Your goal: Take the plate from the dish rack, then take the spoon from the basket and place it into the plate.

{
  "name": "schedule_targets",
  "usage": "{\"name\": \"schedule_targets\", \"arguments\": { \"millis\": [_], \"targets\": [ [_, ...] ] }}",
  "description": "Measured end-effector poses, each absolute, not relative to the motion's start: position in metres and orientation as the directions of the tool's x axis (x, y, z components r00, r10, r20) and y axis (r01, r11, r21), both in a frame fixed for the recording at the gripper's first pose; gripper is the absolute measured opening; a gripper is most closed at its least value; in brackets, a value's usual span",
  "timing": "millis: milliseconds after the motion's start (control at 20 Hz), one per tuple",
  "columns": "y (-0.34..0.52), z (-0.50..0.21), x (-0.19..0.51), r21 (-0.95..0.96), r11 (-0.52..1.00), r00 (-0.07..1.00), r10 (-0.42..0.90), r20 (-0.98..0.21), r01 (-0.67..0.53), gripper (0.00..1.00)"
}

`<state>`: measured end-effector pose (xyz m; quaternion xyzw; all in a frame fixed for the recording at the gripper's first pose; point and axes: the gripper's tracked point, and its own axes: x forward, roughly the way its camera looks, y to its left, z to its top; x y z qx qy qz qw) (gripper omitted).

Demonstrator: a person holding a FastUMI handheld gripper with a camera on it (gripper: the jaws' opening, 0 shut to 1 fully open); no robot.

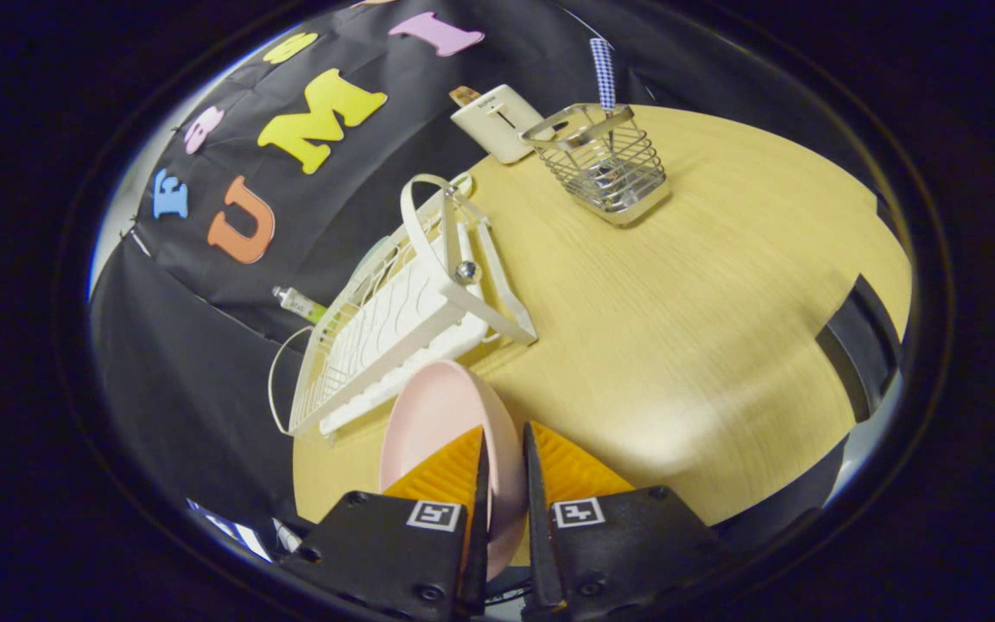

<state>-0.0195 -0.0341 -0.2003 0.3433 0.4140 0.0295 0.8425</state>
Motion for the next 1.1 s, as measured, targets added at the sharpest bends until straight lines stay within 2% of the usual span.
{"name": "schedule_targets", "arguments": {
  "millis": [150, 300, 400, 700, 950, 1100],
  "targets": [
    [-0.038, -0.206, -0.018, 0.579, 0.779, 0.646, 0.316, -0.695, 0.242, 0.27],
    [-0.047, -0.206, -0.014, 0.547, 0.804, 0.665, 0.278, -0.693, 0.234, 0.4],
    [-0.057, -0.202, -0.012, 0.529, 0.818, 0.687, 0.252, -0.682, 0.226, 0.42],
    [-0.102, -0.172, -0.001, 0.338, 0.922, 0.8, 0.054, -0.598, 0.19, 0.53],
    [-0.153, -0.13, 0.003, 0.149, 0.967, 0.885, -0.118, -0.449, 0.205, 0.71],
    [-0.182, -0.109, 0.005, 0.092, 0.976, 0.917, -0.153, -0.369, 0.2, 0.88]
  ]
}}
